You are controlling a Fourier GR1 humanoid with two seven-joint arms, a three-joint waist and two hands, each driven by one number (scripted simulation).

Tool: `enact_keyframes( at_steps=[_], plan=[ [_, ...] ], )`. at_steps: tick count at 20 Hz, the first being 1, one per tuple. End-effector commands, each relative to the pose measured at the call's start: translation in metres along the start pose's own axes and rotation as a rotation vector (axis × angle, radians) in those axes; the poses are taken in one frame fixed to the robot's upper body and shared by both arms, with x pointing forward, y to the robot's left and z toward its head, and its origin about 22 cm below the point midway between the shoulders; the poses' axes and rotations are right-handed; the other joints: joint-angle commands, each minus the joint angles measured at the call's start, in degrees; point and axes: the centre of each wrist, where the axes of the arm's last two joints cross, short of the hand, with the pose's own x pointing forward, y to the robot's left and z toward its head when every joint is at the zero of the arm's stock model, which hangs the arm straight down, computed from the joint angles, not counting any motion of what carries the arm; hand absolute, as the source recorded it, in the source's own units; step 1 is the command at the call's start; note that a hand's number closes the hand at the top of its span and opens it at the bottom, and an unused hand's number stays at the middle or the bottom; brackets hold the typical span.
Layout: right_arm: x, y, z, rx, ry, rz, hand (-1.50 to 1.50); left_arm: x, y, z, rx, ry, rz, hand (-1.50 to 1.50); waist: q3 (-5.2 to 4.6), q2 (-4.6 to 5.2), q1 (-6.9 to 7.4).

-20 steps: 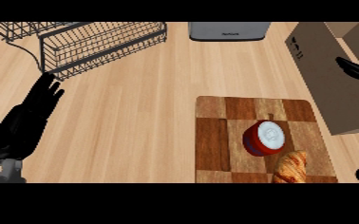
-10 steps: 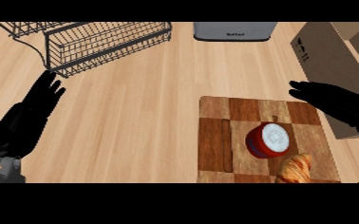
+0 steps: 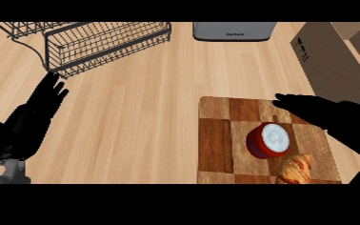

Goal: Pick the can from the cutting board and place it in the cardboard box

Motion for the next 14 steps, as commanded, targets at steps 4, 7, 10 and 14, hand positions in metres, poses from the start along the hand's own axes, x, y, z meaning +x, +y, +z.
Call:
enact_keyframes(
  at_steps=[4, 7, 10, 14],
  plan=[
    [0.001, 0.000, -0.012, 0.054, 0.049, 0.031, -1.50, -0.015, -0.006, -0.005, 0.000, -0.004, -0.002, 0.00, 0.02, 0.03, -0.12],
    [-0.005, 0.012, -0.028, 0.042, 0.044, 0.025, -1.50, -0.018, -0.002, 0.010, 0.001, -0.015, -0.011, 0.00, 0.04, 0.04, 0.14],
    [0.000, 0.017, -0.016, 0.043, 0.021, 0.016, -1.50, 0.002, -0.004, 0.000, 0.025, -0.005, 0.008, 0.00, 0.03, -0.02, -0.22],
    [-0.015, 0.024, -0.014, 0.019, -0.019, 0.016, -1.50, -0.005, 0.015, 0.016, -0.002, 0.009, -0.006, 0.00, 0.05, -0.03, -0.10]
  ],
)
